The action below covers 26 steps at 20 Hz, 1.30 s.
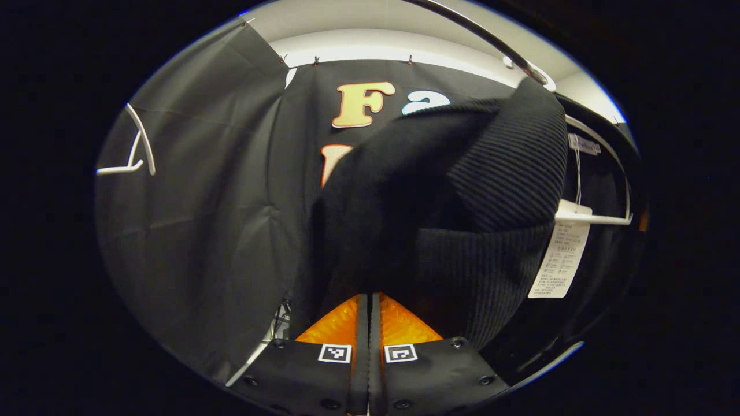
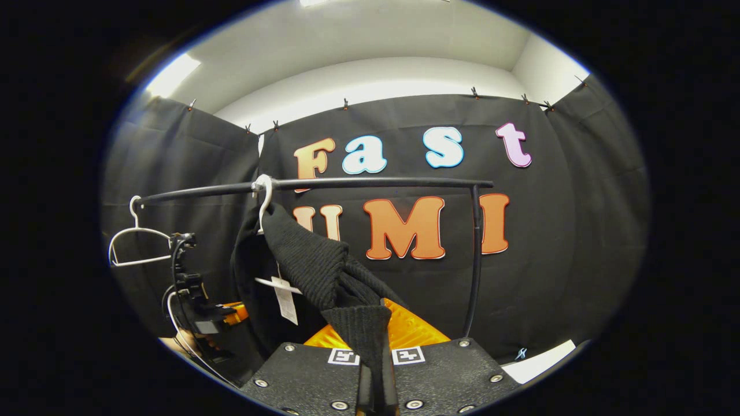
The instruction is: Grasp the clothes on the hanger with both hands and then place them into the laundry hamper below.
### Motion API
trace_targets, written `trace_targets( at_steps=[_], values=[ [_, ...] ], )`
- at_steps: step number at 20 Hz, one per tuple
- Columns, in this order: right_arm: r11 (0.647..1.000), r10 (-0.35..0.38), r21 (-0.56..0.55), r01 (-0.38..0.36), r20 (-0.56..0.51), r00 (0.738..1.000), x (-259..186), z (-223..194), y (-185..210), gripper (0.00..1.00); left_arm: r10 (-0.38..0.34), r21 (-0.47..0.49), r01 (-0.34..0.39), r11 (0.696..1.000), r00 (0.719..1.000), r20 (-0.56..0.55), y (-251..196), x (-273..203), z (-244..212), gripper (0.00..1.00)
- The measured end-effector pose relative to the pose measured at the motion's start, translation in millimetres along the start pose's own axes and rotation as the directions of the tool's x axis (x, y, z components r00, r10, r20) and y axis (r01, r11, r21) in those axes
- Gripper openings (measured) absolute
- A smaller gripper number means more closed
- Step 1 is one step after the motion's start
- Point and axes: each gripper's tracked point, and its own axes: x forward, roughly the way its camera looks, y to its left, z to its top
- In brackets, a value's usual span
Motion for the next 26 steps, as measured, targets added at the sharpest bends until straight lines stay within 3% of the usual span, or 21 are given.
trace_targets(
  at_steps=[2,5,6,8,9,12,17,20,25,26],
  values=[
    [1.000,-0.009,0.004,0.009,0.013,1.000,0,10,-4,0.13,-0.108,0.013,0.108,0.994,0.994,-0.007,-26,-15,6,0.10],
    [1.000,-0.019,-0.013,0.020,0.024,1.000,3,17,-7,0.13,-0.265,-0.001,0.265,0.964,0.964,-0.007,-68,-48,14,0.08],
    [0.999,-0.022,-0.022,0.023,0.026,0.999,3,18,-7,0.13,-0.309,-0.012,0.309,0.951,0.951,-0.012,-78,-58,15,0.01],
    [0.999,-0.028,-0.030,0.029,0.032,0.999,3,20,-8,0.13,-0.393,-0.043,0.392,0.919,0.920,0.000,-103,-78,19,0.33],
    [0.999,-0.029,-0.028,0.030,0.032,0.999,4,20,-7,0.13,-0.401,-0.048,0.402,0.915,0.916,0.017,-111,-81,24,0.48],
    [0.999,-0.031,-0.022,0.032,0.033,0.999,3,20,-6,0.13,-0.341,-0.002,0.341,0.940,0.939,0.049,-106,-70,32,0.95],
    [0.999,-0.028,-0.021,0.028,0.039,0.999,4,27,-6,0.13,-0.173,0.040,0.175,0.984,0.983,-0.060,-82,-35,-11,0.93],
    [0.999,-0.028,-0.030,0.030,0.065,0.998,4,42,-13,0.13,-0.106,0.056,0.111,0.992,0.991,-0.084,-65,-19,-15,1.00],
    [0.999,-0.024,-0.030,0.027,0.086,0.996,18,63,-28,0.13,-0.055,0.103,0.062,0.993,0.996,-0.064,-39,-22,5,0.31],
    [0.999,-0.023,-0.037,0.027,0.083,0.996,22,63,-32,0.12,-0.040,0.102,0.046,0.994,0.998,-0.058,-34,-21,8,0.24]
  ],
)
